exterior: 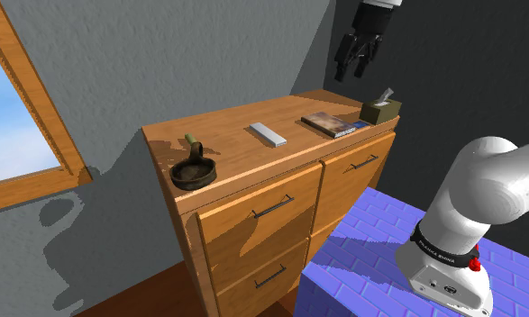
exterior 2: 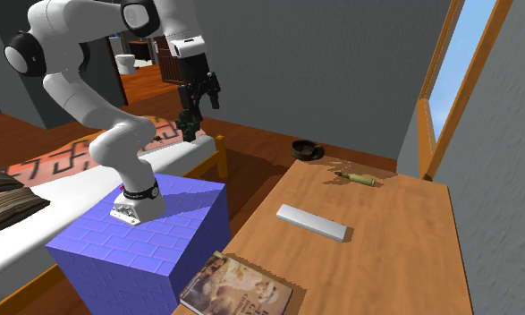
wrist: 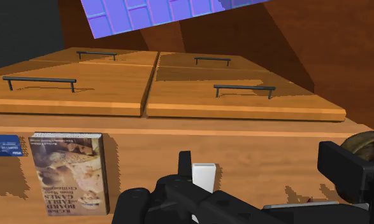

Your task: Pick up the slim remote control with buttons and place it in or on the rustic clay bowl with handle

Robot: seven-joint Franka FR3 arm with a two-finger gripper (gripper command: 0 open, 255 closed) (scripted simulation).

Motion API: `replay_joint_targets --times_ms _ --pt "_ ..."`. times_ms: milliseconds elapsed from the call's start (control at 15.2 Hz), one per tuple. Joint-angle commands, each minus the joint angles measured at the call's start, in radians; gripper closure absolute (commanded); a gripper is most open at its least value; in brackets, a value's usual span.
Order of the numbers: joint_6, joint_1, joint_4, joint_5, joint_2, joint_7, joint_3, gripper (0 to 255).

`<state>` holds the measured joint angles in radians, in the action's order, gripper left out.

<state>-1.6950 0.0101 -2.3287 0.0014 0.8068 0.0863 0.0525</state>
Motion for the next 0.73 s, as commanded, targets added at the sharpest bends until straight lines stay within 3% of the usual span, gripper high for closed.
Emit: replay_joint_targets --times_ms 0,660 --pt "0.000 0.000 0.000 0.000 0.000 0.000 0.000 0" --pt "-0.229 -0.009 0.078 -0.012 -0.359 -0.044 0.030 0"
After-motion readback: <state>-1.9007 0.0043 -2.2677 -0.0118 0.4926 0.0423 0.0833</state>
